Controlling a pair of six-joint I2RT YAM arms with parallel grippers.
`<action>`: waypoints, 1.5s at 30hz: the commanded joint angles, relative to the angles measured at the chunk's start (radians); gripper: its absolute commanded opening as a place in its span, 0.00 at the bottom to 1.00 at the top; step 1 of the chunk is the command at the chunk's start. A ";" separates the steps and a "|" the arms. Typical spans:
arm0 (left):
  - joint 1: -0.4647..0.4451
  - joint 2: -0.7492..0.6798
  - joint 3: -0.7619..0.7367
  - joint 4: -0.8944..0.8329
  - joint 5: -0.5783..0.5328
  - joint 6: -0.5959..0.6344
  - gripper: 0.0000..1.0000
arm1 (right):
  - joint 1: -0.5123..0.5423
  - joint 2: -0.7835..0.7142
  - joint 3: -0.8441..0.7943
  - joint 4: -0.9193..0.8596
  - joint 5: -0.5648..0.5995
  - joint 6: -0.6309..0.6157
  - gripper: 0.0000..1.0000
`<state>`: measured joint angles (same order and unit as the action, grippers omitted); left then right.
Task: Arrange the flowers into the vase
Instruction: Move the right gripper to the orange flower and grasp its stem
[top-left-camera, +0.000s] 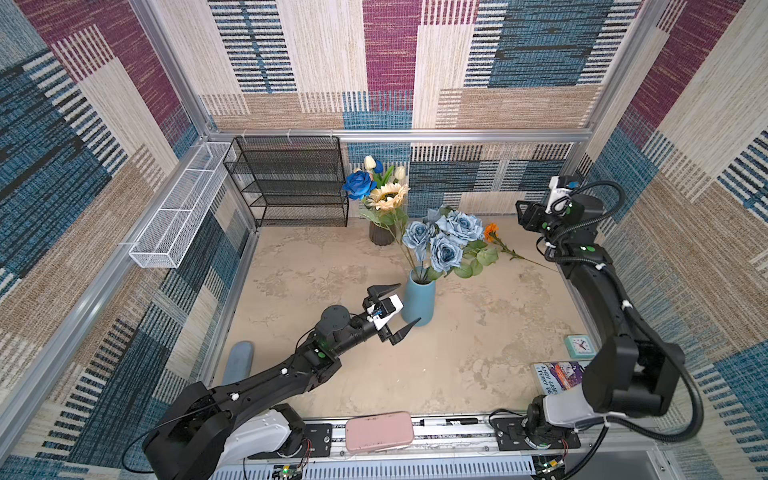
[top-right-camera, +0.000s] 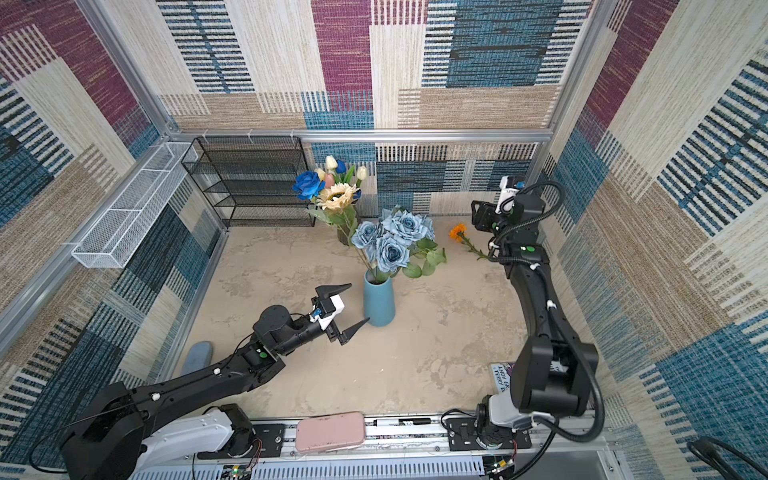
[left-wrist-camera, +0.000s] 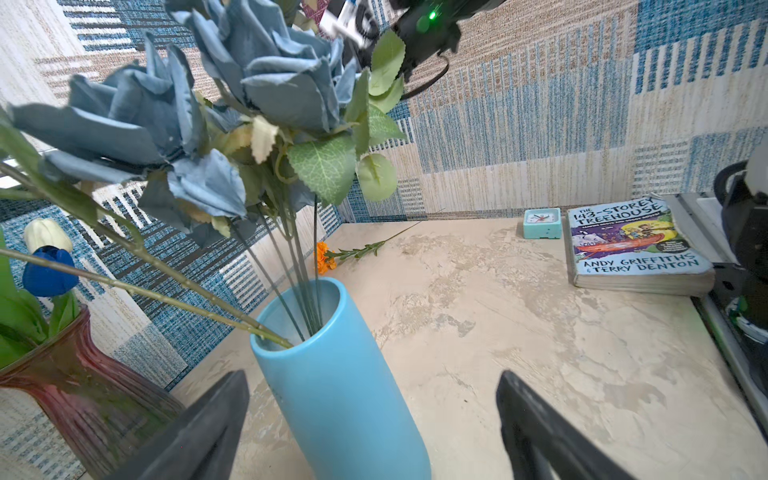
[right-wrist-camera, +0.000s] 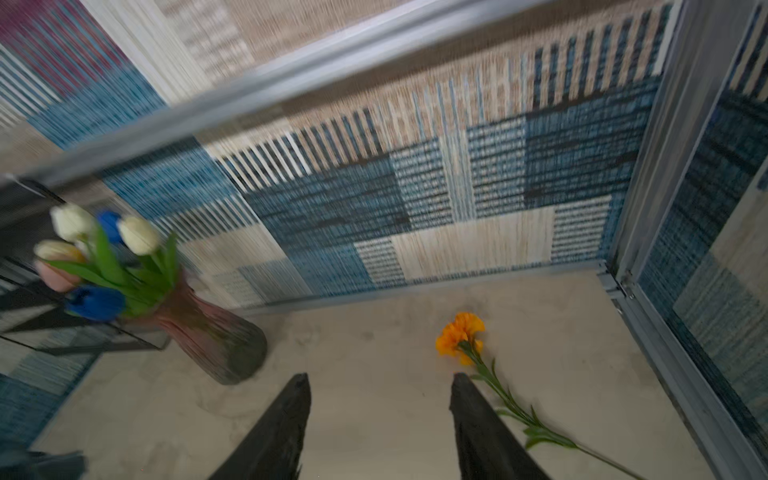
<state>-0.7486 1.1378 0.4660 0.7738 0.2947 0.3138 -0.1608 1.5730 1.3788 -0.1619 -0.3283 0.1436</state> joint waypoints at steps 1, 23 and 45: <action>0.000 -0.005 -0.012 0.004 0.015 0.017 0.96 | -0.002 0.123 0.093 -0.289 0.078 -0.229 0.56; 0.000 0.064 0.018 0.009 -0.001 0.056 0.96 | -0.144 0.794 0.679 -0.767 0.210 -0.847 0.67; 0.000 0.042 0.037 -0.008 0.015 0.040 0.96 | -0.154 0.874 0.716 -0.817 -0.039 -0.847 0.12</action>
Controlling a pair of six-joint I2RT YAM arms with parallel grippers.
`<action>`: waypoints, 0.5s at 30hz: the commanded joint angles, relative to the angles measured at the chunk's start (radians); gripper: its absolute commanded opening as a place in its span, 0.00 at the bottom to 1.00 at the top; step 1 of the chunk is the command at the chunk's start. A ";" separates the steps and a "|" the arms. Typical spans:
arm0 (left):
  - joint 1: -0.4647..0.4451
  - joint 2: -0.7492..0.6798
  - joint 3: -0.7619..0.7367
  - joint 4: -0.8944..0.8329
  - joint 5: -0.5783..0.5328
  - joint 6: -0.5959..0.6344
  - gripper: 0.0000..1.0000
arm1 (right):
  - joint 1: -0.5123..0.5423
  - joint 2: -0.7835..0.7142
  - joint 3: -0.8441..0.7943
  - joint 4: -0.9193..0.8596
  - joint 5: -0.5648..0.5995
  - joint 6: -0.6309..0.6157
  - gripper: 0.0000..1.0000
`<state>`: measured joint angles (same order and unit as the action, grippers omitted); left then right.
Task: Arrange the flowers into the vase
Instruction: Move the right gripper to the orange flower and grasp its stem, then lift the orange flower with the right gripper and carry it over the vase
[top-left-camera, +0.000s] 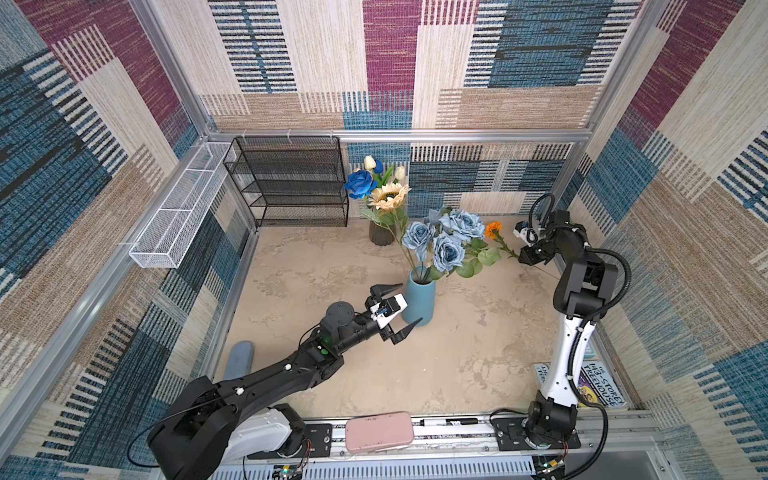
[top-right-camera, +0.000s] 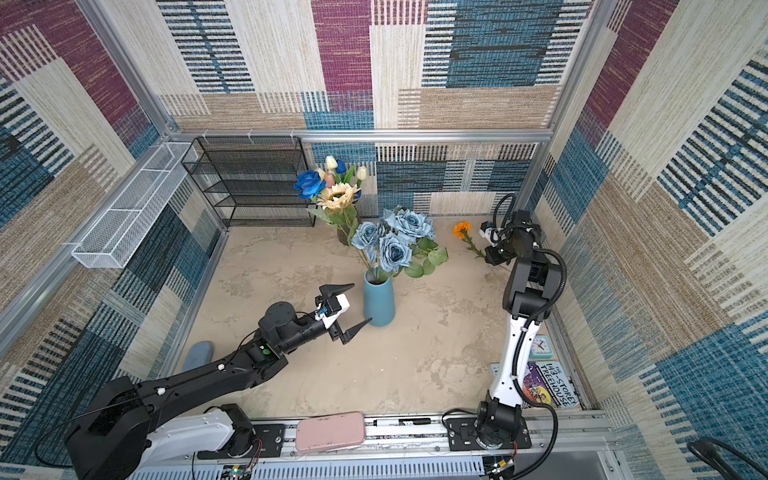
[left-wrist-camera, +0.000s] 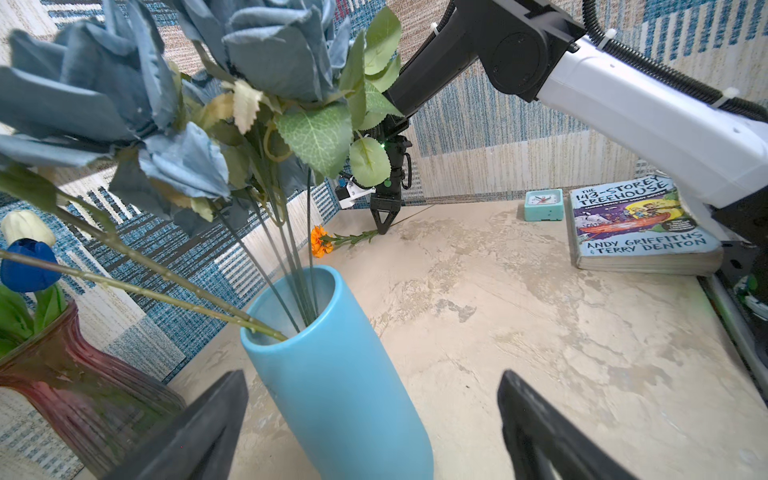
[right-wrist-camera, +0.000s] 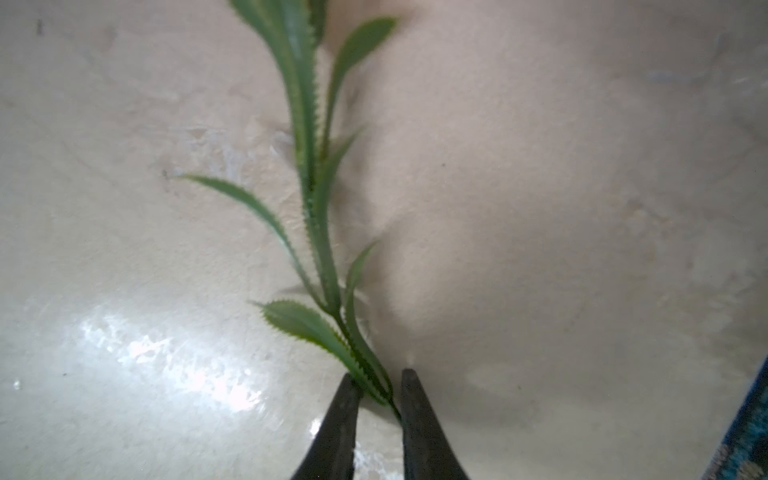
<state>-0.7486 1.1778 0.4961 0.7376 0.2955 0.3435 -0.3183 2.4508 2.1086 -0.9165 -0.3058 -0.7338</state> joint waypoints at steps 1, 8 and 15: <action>0.000 0.004 0.007 0.028 0.017 0.009 0.97 | 0.004 -0.015 -0.029 -0.057 -0.074 0.043 0.10; 0.000 0.006 0.002 0.045 0.018 0.000 0.96 | 0.019 -0.068 -0.093 -0.038 -0.099 0.141 0.02; 0.000 -0.011 -0.005 0.049 0.015 -0.004 0.96 | 0.054 -0.245 -0.292 0.173 -0.184 0.320 0.00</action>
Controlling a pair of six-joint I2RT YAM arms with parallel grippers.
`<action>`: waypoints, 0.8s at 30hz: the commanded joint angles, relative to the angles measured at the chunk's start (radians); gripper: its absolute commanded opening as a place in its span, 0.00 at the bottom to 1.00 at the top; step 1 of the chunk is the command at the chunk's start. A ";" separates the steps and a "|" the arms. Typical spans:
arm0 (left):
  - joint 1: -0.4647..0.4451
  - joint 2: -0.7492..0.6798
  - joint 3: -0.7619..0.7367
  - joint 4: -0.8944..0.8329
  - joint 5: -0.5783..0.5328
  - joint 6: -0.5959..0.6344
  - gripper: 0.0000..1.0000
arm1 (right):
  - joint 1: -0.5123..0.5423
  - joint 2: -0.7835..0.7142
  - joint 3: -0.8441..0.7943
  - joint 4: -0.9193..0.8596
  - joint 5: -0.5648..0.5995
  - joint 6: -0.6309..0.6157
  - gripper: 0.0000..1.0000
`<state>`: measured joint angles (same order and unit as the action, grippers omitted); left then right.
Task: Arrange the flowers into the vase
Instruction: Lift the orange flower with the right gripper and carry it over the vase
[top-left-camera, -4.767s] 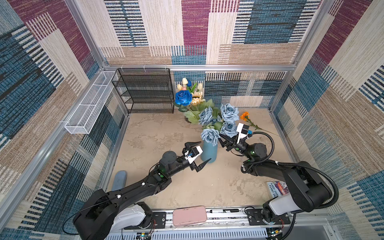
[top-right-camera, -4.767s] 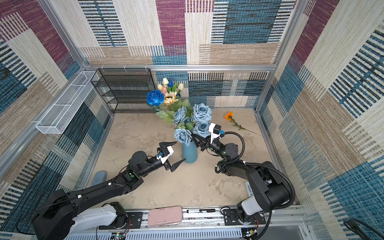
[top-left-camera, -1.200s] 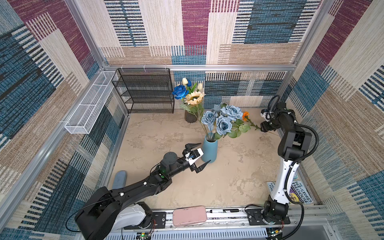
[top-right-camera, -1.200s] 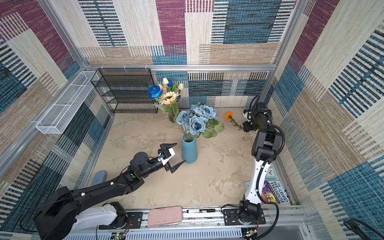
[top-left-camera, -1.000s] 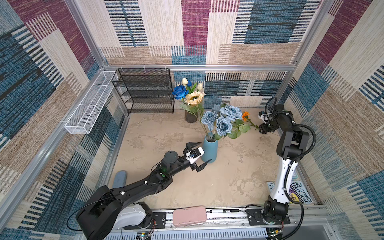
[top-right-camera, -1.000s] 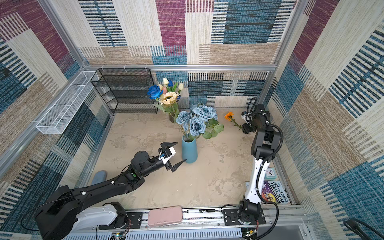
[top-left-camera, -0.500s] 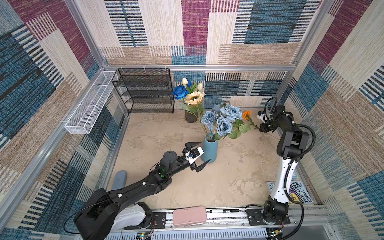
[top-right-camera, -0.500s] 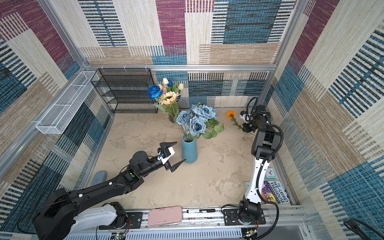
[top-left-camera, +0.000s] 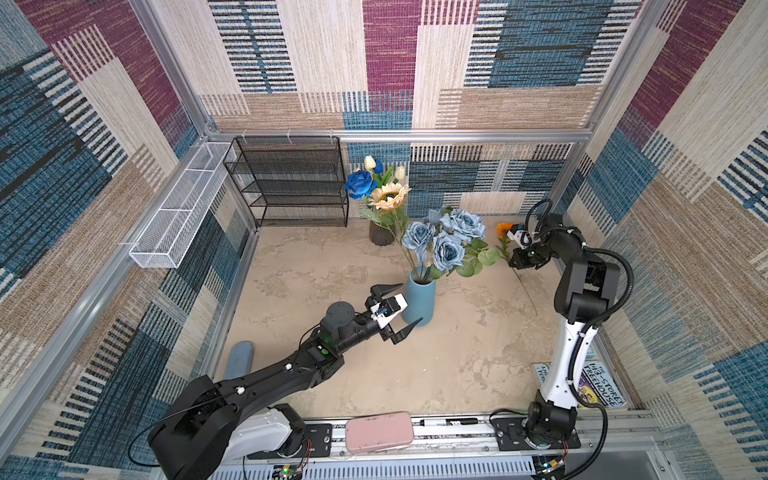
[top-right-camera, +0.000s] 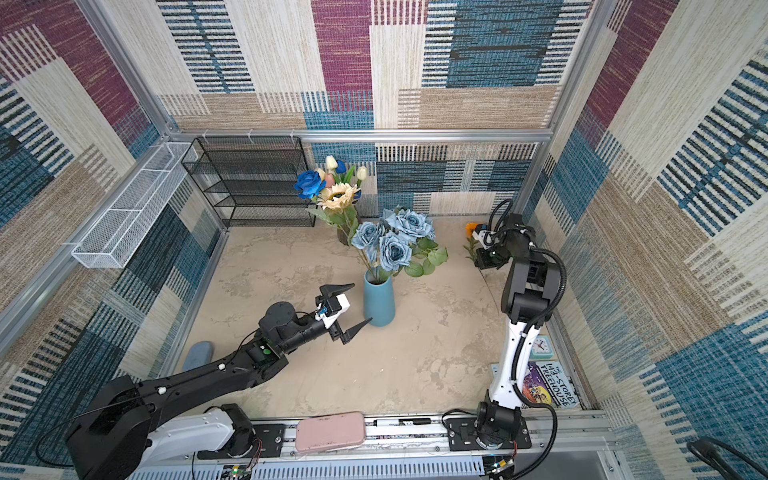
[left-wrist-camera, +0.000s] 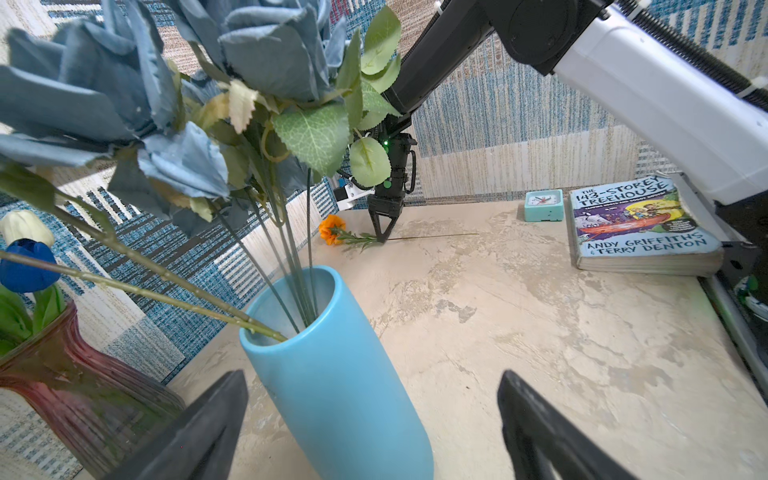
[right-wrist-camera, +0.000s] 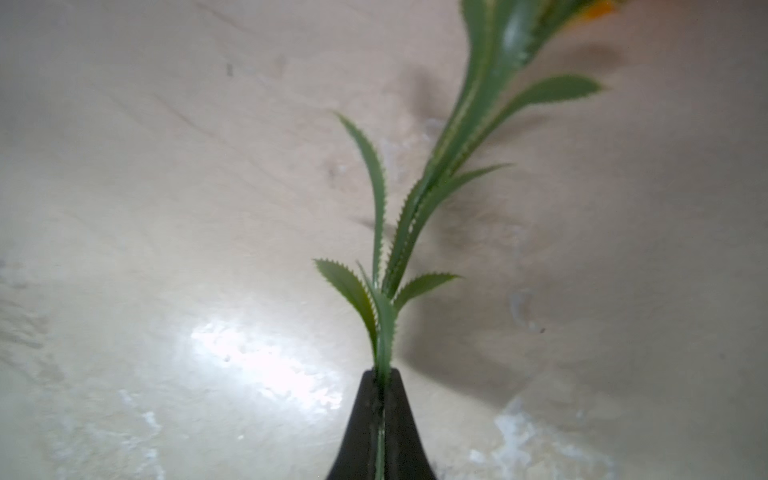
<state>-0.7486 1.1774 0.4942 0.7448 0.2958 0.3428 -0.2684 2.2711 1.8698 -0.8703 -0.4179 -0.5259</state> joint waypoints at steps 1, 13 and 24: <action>0.000 -0.013 -0.004 0.042 0.014 -0.005 0.97 | 0.007 -0.101 -0.093 0.172 -0.087 0.145 0.00; 0.000 -0.035 -0.023 0.074 0.010 -0.027 0.96 | 0.026 -0.558 -0.565 0.855 -0.343 0.606 0.00; 0.000 -0.032 -0.020 0.119 0.018 -0.048 0.97 | 0.092 -0.954 -0.906 1.250 -0.246 0.774 0.00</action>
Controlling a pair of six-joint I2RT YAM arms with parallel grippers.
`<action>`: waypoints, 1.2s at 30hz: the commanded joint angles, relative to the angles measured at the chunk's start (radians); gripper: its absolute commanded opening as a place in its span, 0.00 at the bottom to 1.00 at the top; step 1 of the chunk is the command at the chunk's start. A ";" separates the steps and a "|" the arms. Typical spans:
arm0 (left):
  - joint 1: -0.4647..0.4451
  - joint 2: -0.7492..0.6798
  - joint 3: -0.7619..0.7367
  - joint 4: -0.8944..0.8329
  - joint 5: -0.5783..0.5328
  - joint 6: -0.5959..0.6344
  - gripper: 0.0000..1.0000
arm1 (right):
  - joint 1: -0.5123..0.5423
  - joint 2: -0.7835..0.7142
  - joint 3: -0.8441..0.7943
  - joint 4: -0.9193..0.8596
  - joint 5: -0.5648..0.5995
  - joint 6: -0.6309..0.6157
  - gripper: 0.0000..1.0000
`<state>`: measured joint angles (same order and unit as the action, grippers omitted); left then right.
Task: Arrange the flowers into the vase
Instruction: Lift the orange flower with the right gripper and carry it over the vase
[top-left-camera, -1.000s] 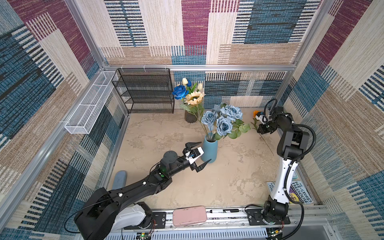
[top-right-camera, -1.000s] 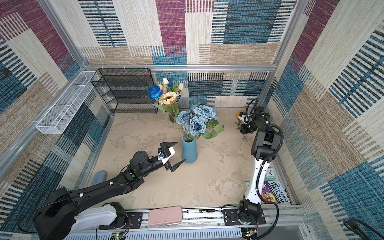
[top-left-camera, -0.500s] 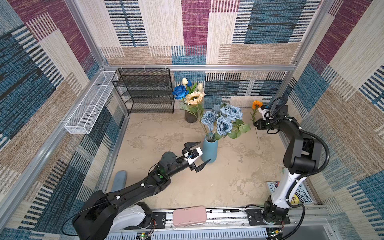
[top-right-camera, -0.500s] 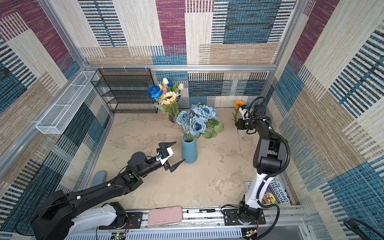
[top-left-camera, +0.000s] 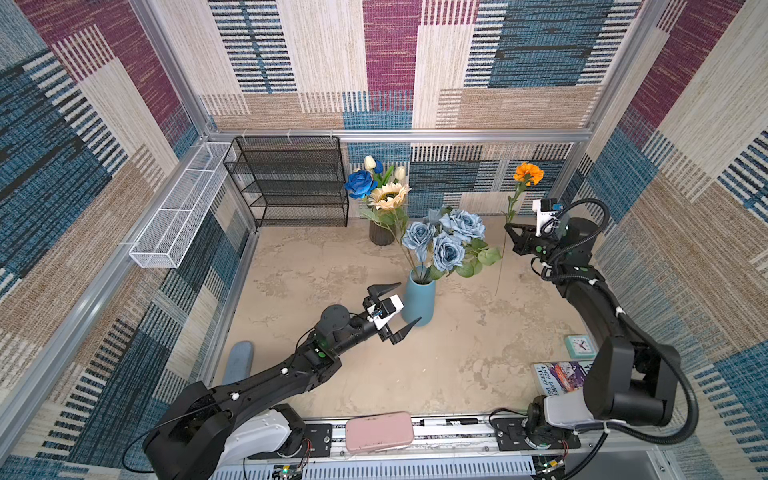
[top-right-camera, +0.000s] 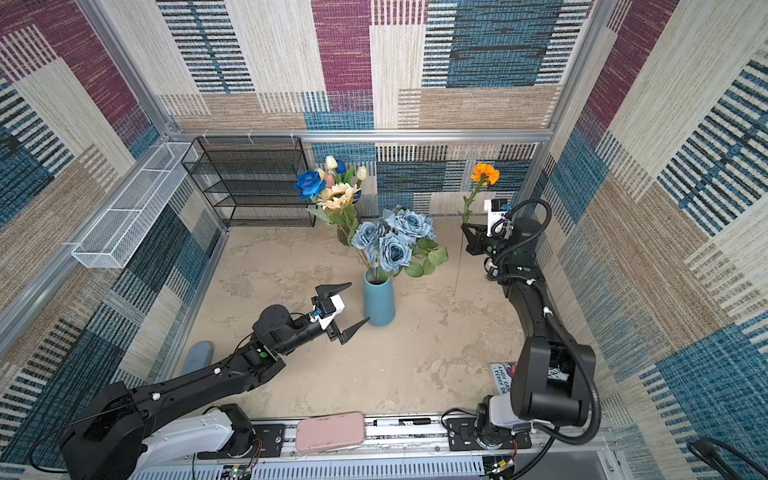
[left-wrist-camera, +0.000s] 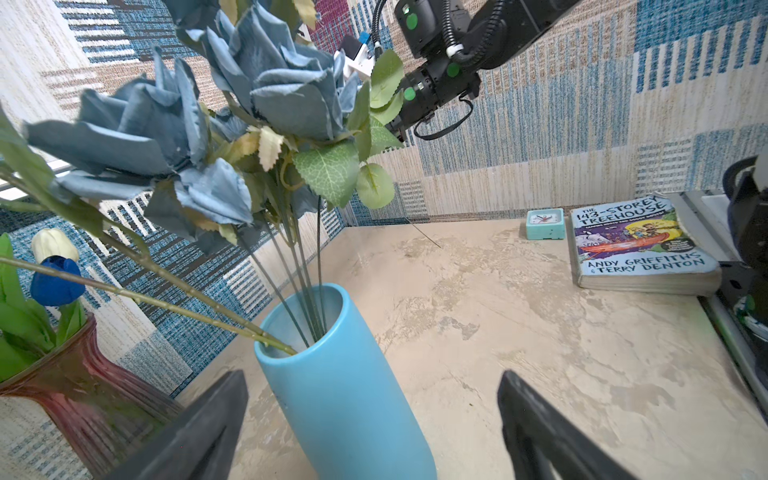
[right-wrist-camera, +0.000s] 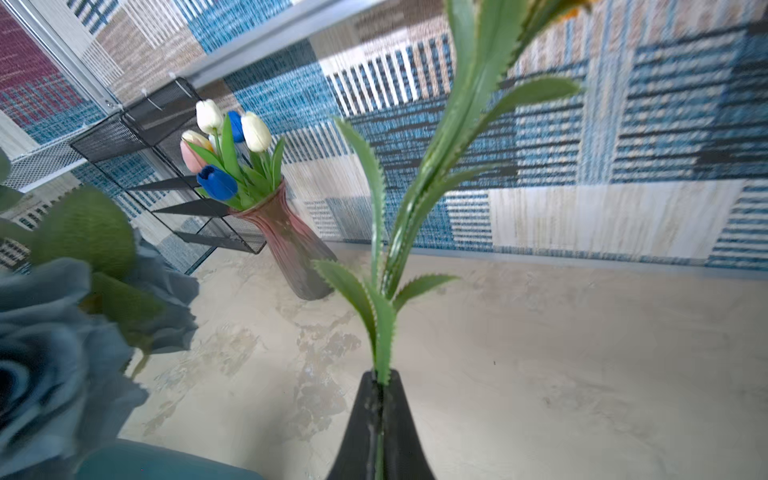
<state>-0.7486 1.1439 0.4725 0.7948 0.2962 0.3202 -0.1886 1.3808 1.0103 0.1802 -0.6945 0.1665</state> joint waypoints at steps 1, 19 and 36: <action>0.000 0.003 0.006 0.073 0.017 -0.028 0.97 | 0.023 -0.099 -0.067 0.223 0.039 0.082 0.00; 0.089 -0.003 0.025 0.226 -0.018 -0.149 0.99 | 0.214 -0.547 -0.306 0.585 -0.081 0.013 0.00; 0.118 -0.039 -0.035 0.218 -0.032 -0.160 0.99 | 0.490 -0.506 -0.119 0.385 -0.481 -0.194 0.00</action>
<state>-0.6308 1.1126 0.4412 0.9737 0.2687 0.1883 0.2695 0.8505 0.8646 0.6037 -1.1213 -0.0025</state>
